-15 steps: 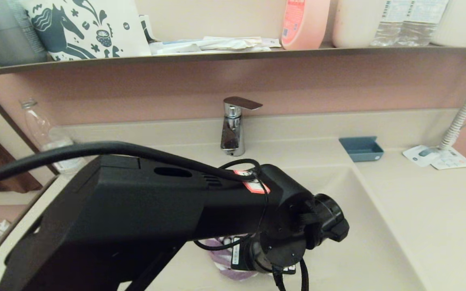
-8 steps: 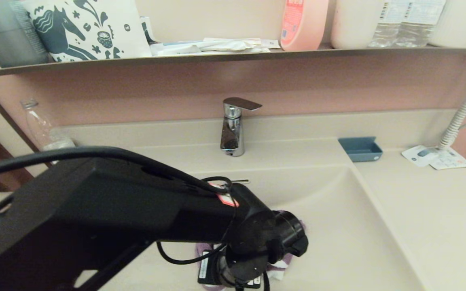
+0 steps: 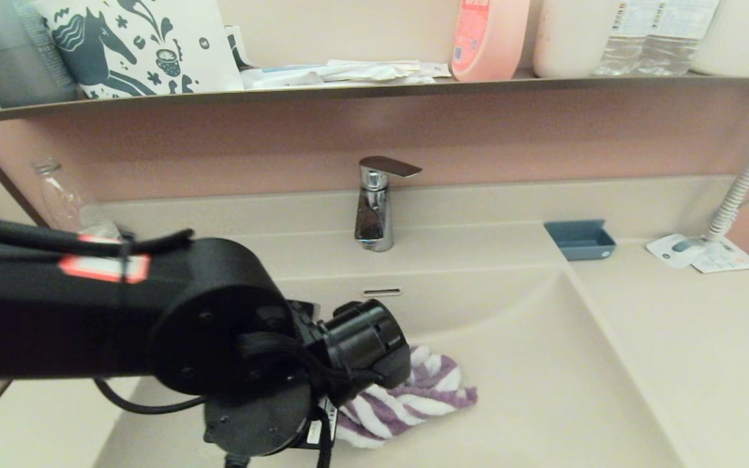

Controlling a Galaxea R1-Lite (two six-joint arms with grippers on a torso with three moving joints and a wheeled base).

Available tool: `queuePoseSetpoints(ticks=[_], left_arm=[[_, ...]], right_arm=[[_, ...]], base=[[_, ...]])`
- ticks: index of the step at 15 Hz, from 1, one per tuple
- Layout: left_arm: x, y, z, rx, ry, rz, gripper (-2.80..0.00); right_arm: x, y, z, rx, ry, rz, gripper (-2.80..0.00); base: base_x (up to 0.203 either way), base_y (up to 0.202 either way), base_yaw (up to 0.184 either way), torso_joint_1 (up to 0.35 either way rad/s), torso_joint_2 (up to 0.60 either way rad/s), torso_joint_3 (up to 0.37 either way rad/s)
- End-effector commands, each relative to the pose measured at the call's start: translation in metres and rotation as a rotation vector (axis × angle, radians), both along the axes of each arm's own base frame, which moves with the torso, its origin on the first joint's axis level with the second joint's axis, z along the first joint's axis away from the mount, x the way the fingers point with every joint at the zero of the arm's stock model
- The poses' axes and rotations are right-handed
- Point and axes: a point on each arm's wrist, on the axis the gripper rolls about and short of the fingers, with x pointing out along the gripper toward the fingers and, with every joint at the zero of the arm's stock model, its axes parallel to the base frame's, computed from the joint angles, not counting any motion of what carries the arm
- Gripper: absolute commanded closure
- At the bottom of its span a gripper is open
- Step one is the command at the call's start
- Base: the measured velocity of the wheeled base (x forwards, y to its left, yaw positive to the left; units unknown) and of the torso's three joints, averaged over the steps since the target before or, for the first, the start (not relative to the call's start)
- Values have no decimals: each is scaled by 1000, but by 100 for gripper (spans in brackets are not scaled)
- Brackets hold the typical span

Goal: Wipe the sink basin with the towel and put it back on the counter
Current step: Wipe the sink

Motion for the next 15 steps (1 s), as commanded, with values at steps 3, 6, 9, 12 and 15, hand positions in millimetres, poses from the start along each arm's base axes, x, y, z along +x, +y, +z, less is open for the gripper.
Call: queuePoseSetpoints(ticks=[3, 6, 9, 12, 15], left_arm=[[-23, 32, 81, -145, -222, -10, 0], [-37, 64, 99, -135, -254, 23, 0], [-39, 82, 109, -201, -350, 1, 0], [-36, 95, 106, -213, -492, -91, 0], [-44, 111, 97, -213, -601, -139, 0]], right_arm=[[0, 0, 0, 0, 1, 0, 0], [0, 0, 0, 0, 1, 0, 0], [0, 0, 0, 2, 1, 1, 0], [0, 0, 0, 0, 1, 1, 0], [0, 0, 0, 0, 1, 0, 0]], base=[[0, 0, 0, 0, 0, 0], [0, 0, 0, 0, 0, 0], [0, 0, 0, 0, 0, 0], [0, 0, 0, 0, 0, 0], [0, 0, 0, 0, 0, 0]])
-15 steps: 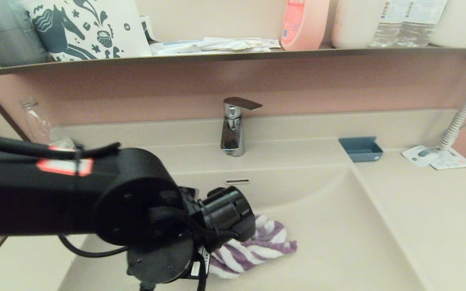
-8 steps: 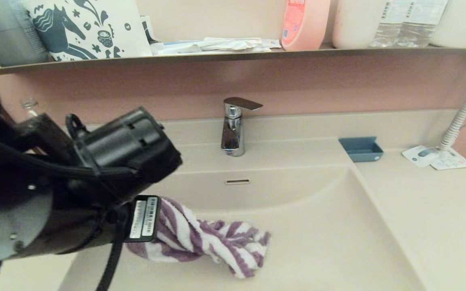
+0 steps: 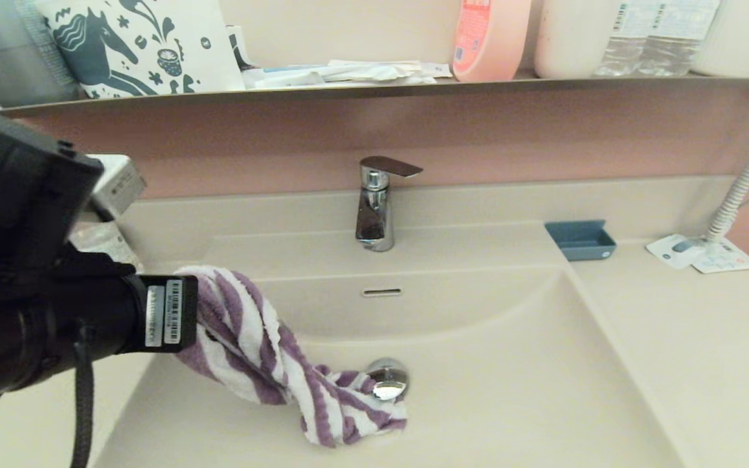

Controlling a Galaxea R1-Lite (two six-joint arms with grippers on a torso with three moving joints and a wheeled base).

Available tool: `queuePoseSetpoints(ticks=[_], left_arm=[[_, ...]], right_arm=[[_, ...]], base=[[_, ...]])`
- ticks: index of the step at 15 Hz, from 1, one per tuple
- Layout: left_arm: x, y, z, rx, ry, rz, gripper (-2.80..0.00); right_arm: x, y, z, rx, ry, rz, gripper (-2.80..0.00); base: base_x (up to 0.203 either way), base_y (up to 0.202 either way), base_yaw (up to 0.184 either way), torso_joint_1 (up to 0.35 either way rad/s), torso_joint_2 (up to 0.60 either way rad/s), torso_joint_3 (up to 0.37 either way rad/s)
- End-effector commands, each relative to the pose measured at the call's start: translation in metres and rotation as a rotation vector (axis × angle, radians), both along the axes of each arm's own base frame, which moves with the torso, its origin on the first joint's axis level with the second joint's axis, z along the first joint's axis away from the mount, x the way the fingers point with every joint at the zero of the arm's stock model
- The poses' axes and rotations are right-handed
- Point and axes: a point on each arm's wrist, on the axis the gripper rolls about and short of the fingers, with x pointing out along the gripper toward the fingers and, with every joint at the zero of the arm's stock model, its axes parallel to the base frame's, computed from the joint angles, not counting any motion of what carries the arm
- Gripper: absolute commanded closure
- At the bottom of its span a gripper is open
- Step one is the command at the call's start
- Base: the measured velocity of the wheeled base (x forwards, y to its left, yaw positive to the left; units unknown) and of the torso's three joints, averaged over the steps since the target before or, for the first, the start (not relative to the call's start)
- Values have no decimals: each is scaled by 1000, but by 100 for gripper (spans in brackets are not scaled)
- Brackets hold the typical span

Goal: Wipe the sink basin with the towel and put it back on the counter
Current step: Wipe the sink

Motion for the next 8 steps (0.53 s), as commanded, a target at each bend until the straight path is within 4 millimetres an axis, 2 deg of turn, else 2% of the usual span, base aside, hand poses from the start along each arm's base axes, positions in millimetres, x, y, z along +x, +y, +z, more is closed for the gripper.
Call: queuePoseSetpoints(ticks=[1, 4, 7, 8], left_arm=[[-8, 14, -9, -52, -95, 8, 0], [13, 19, -28, -104, -162, 19, 0], [55, 44, -41, -132, -247, 52, 0], [74, 50, -53, -132, -263, 54, 0]], right_arm=[[0, 0, 0, 0, 1, 1, 0], [0, 0, 0, 0, 1, 0, 0], [0, 0, 0, 0, 1, 0, 0], [0, 0, 0, 0, 1, 0, 0]], base=[[0, 0, 0, 0, 0, 0], [0, 0, 0, 0, 0, 0], [0, 0, 0, 0, 0, 0], [0, 0, 0, 0, 0, 0]])
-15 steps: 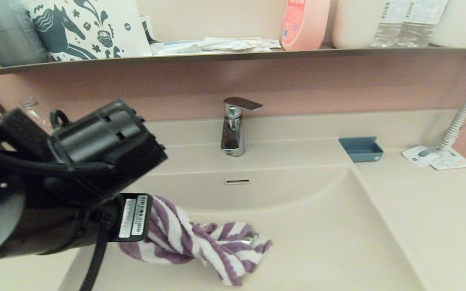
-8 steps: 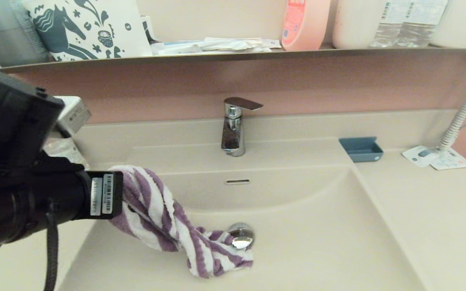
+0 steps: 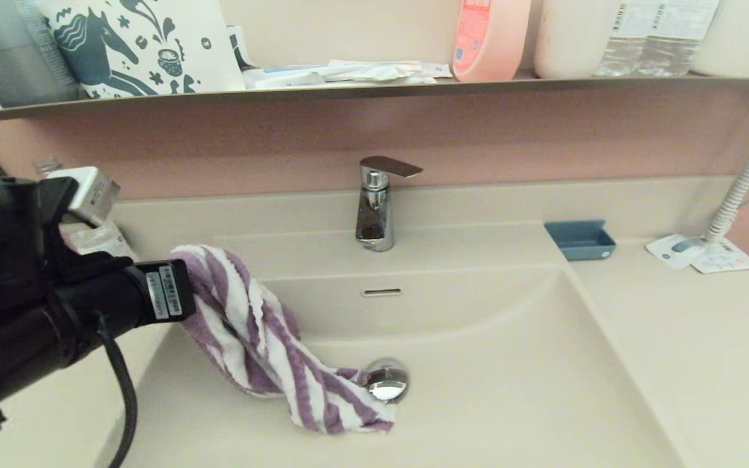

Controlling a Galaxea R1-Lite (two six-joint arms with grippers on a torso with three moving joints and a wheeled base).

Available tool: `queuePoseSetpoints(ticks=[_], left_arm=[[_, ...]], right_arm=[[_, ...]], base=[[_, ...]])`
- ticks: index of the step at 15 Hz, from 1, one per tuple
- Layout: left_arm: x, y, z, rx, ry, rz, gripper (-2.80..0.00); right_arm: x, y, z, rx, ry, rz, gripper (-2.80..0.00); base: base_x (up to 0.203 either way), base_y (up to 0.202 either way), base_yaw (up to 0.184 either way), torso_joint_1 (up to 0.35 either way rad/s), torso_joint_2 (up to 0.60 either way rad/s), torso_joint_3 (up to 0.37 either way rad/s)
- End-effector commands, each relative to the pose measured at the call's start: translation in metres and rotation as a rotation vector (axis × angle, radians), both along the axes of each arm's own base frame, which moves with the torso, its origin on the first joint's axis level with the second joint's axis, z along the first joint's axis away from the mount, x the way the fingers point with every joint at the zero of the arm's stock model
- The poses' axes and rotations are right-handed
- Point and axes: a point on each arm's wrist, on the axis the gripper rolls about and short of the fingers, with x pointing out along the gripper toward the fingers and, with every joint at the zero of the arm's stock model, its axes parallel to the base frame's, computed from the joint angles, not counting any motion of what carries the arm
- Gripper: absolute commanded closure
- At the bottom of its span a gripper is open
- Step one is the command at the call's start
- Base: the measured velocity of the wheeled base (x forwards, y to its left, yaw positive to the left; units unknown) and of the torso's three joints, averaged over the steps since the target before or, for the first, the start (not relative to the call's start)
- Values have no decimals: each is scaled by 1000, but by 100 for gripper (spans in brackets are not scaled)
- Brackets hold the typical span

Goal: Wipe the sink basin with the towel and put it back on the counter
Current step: Wipe the sink

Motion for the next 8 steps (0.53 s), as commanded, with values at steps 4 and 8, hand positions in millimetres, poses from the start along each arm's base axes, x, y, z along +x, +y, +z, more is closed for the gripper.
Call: queuePoseSetpoints(ticks=[4, 8], left_arm=[[84, 24, -45, 7, -138, 65, 0], [134, 19, -54, 27, -263, 222, 0]], right_arm=[[0, 0, 0, 0, 1, 0, 0], [0, 0, 0, 0, 1, 0, 0]], base=[[0, 0, 0, 0, 0, 0], [0, 0, 0, 0, 0, 0]])
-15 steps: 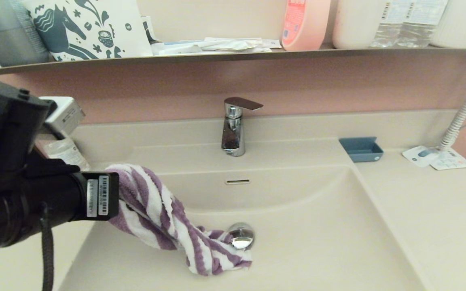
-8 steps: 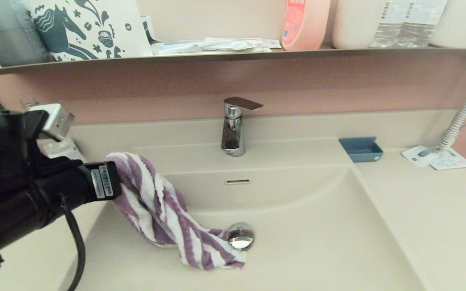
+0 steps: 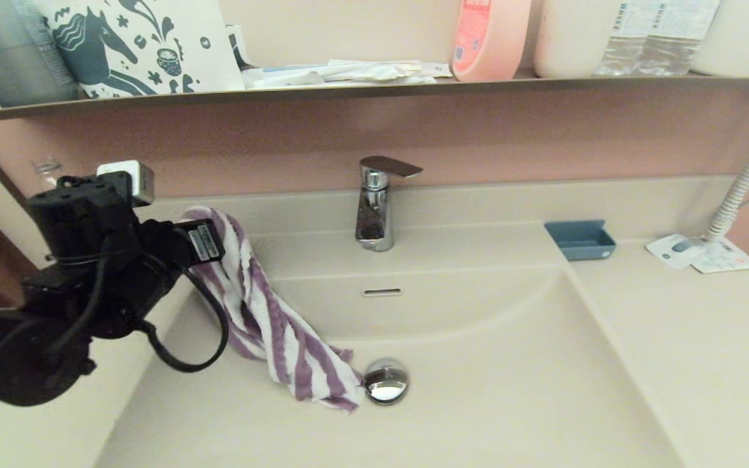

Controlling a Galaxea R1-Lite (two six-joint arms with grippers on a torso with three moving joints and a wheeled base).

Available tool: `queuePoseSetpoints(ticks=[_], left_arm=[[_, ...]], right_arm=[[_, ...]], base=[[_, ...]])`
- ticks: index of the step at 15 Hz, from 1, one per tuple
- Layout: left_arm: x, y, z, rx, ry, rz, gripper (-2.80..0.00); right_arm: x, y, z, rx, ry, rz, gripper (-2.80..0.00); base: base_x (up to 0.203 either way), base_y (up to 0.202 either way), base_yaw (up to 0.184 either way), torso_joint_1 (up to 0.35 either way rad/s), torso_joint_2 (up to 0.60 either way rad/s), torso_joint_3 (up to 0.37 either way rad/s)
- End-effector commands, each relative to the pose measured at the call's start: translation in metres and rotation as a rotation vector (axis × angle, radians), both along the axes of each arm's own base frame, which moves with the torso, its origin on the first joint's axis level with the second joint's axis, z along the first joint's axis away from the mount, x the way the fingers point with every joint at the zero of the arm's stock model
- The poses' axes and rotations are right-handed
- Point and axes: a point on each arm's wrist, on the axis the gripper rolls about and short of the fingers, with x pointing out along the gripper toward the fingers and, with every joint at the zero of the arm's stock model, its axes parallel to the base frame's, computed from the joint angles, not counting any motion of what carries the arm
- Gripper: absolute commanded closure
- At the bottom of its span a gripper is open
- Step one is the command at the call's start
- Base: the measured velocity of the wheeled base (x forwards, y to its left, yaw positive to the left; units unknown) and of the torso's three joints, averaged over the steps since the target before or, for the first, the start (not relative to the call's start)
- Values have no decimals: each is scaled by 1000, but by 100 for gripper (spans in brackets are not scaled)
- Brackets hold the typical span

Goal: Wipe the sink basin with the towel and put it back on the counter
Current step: Wipe the sink

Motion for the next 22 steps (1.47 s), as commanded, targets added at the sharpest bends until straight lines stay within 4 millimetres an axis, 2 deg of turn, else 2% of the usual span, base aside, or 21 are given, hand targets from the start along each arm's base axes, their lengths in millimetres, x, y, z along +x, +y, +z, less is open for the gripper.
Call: queuePoseSetpoints(ticks=[1, 5, 10, 15, 17, 20, 22], left_arm=[[31, -11, -23, 2, 12, 42, 0], [43, -45, -49, -27, 37, 53, 0], [27, -85, -64, -79, 61, 34, 0], [0, -144, -82, -62, 94, -32, 0], [-4, -161, -87, -51, 94, -49, 0], [-11, -180, -90, -39, 88, -46, 0], [-15, -182, -85, -32, 75, -34, 0]], right_arm=[[0, 0, 0, 0, 1, 1, 0], [0, 0, 0, 0, 1, 0, 0], [0, 0, 0, 0, 1, 0, 0], [0, 0, 0, 0, 1, 1, 0], [0, 0, 0, 0, 1, 1, 0], [0, 0, 0, 0, 1, 1, 0], [0, 0, 0, 0, 1, 1, 0]], base=[[0, 0, 0, 0, 0, 0], [0, 0, 0, 0, 0, 0], [0, 0, 0, 0, 0, 0], [0, 0, 0, 0, 0, 0], [0, 0, 0, 0, 0, 0], [0, 0, 0, 0, 0, 0], [0, 0, 0, 0, 0, 0]])
